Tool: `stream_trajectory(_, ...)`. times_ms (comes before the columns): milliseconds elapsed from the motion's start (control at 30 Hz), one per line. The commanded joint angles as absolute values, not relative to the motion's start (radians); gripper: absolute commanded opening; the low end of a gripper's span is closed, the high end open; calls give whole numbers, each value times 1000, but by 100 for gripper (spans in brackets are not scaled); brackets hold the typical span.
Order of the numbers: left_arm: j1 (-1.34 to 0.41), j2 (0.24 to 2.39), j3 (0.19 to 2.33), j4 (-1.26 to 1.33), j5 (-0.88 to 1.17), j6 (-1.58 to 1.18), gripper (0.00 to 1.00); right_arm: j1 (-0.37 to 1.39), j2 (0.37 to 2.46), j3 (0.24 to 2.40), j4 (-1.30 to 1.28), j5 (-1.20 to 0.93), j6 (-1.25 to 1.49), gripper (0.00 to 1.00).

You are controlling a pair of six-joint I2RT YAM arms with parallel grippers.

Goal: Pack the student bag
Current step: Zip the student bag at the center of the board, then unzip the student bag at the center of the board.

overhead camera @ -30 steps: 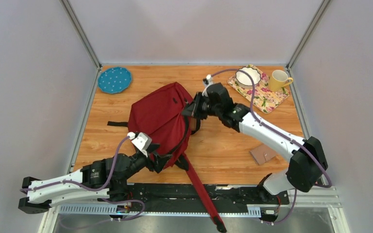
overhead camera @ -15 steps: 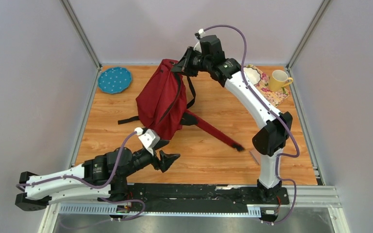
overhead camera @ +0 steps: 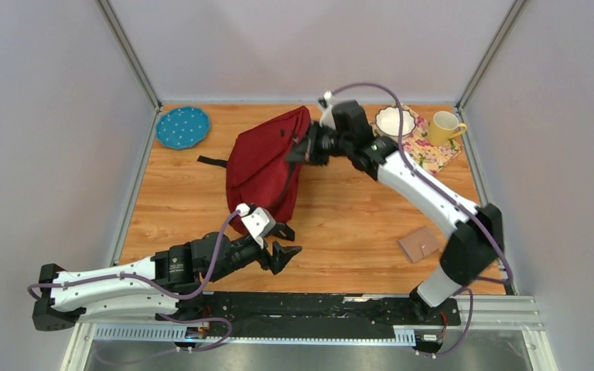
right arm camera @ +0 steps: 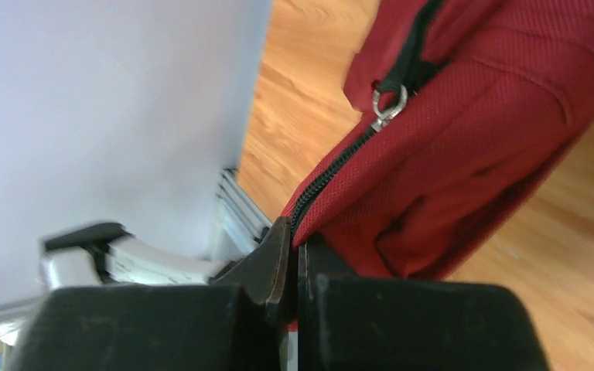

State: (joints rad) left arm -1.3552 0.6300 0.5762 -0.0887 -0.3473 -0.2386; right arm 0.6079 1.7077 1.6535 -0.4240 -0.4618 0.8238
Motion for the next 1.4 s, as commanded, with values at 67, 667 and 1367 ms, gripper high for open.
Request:
stream_trajectory(67, -1359, 542, 529, -48, -396, -262, 78, 630, 1267, 1071, -176, -326, 782, 0)
stream_trajectory(667, -1359, 646, 655, -359, -687, -258, 83, 655, 773, 492, -333, 13, 904, 75)
stream_trajectory(1367, -1036, 899, 888, -390, -341, -253, 96, 607, 1367, 735, -183, -30, 807, 72)
